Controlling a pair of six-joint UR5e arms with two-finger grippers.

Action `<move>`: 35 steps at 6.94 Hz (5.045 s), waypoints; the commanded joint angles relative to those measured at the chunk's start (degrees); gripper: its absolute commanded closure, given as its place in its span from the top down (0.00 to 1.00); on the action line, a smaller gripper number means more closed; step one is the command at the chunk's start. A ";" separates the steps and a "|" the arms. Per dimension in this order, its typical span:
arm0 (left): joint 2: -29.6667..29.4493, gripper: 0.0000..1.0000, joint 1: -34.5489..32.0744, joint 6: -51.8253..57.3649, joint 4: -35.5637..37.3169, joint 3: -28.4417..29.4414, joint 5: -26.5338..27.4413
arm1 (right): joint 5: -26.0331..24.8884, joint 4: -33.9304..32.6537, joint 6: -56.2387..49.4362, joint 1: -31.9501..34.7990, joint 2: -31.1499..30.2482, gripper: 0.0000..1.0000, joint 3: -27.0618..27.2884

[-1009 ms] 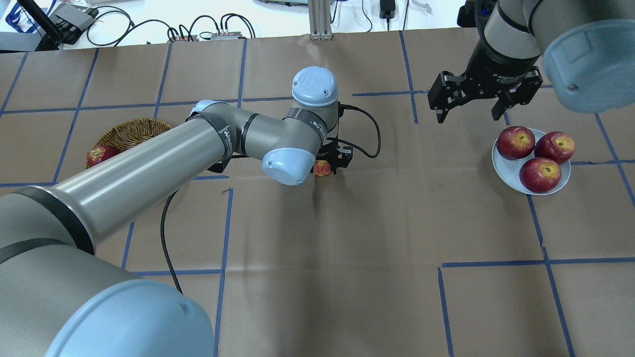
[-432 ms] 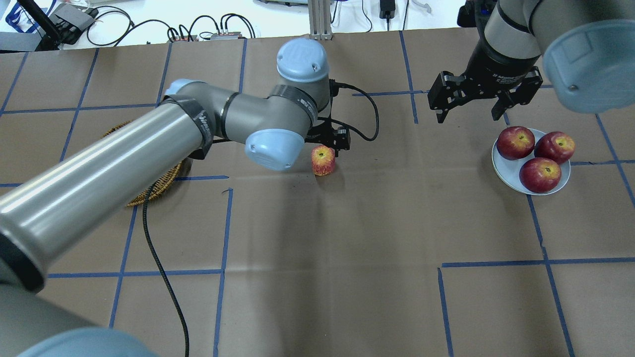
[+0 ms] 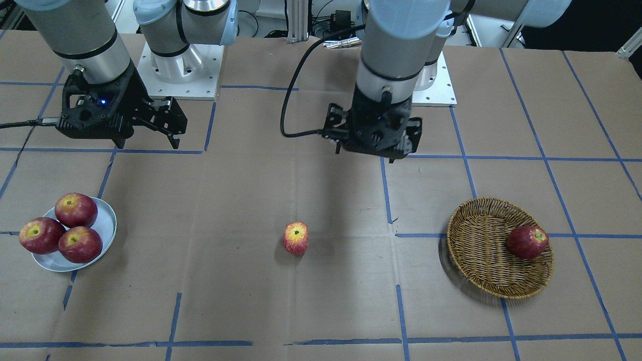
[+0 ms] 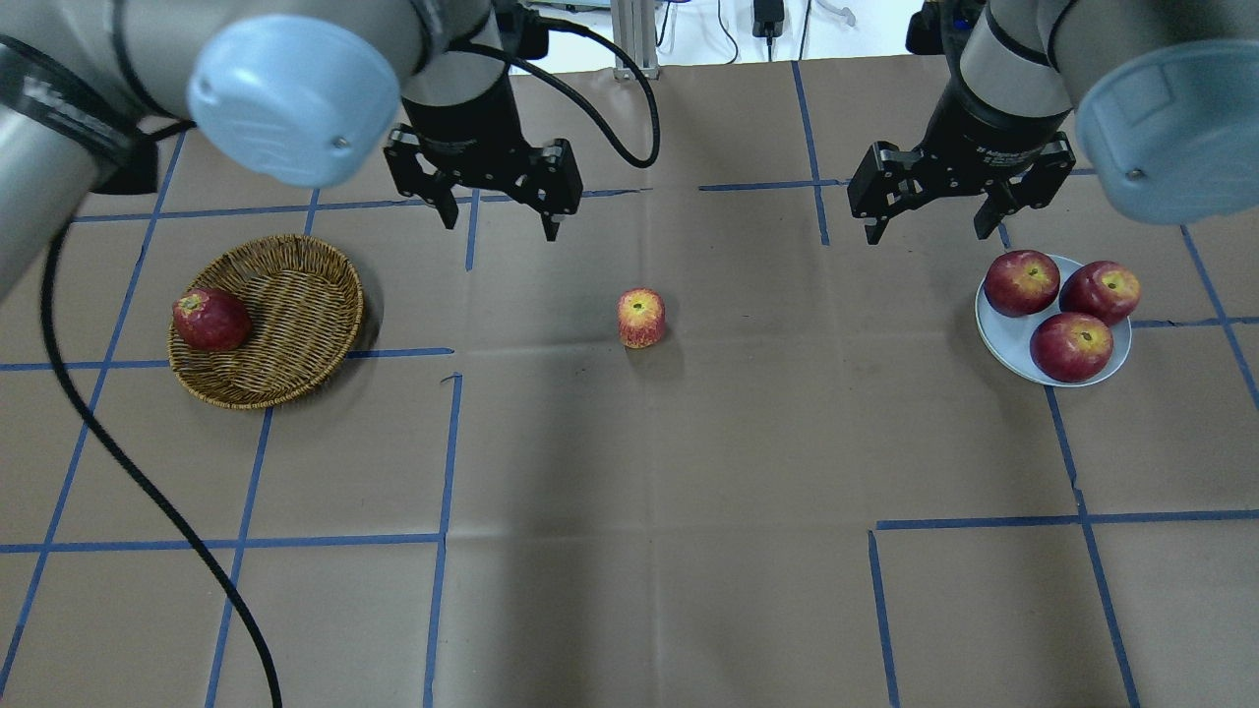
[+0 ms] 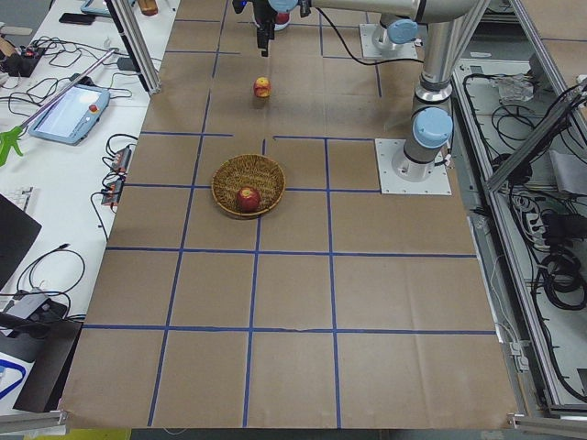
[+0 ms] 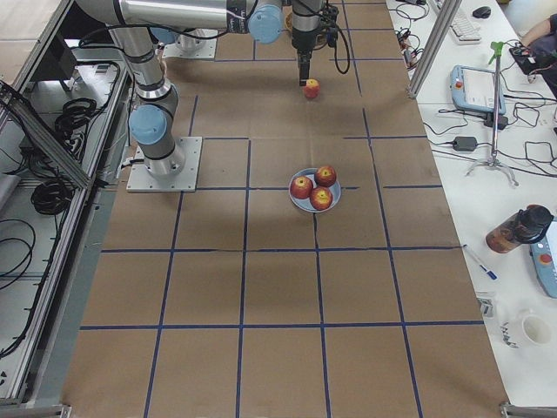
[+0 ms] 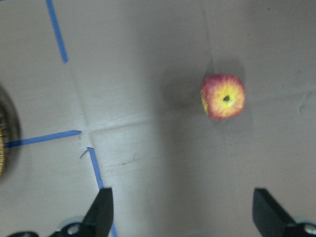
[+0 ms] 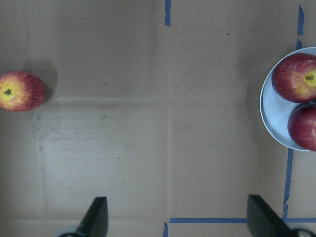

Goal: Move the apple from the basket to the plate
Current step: 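Reach the right gripper to the apple and grasp it while the left arm withdraws, then carry the apple with the right gripper over the white plate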

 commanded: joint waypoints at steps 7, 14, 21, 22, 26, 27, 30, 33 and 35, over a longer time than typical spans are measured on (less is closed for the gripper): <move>5.51 0.99 11.23 11.47 -8.11 0.78 0.57 | -0.79 -18.23 20.97 17.68 13.41 1.00 -0.61; 5.68 0.99 11.23 11.65 -7.92 -1.07 0.57 | -5.36 -38.74 26.98 24.65 32.50 1.00 -0.17; 5.77 0.99 11.41 11.82 -7.92 -1.16 0.66 | -5.27 -38.06 26.63 24.48 30.25 0.52 -0.96; 6.29 0.99 11.41 11.91 -8.18 -1.33 0.74 | -5.18 -33.79 26.63 23.17 25.80 0.52 -0.96; 6.47 0.99 11.49 11.82 -8.10 -1.42 0.83 | -5.18 -14.62 6.41 4.07 9.17 0.53 -0.26; 6.47 0.99 11.49 11.82 -8.10 -1.42 0.83 | -5.18 -13.54 -2.37 -2.79 8.53 0.53 -0.17; 6.65 0.99 11.41 11.82 -8.18 -1.51 0.83 | -3.09 -14.49 -27.09 -20.74 9.31 0.52 2.09; 6.65 0.99 11.41 11.82 -8.36 -1.51 0.83 | 0.44 -28.33 -33.57 -26.06 11.85 0.52 11.84; 6.65 0.99 11.41 11.82 -8.36 -1.51 0.83 | 0.36 -31.37 -35.42 -26.76 13.71 0.52 13.54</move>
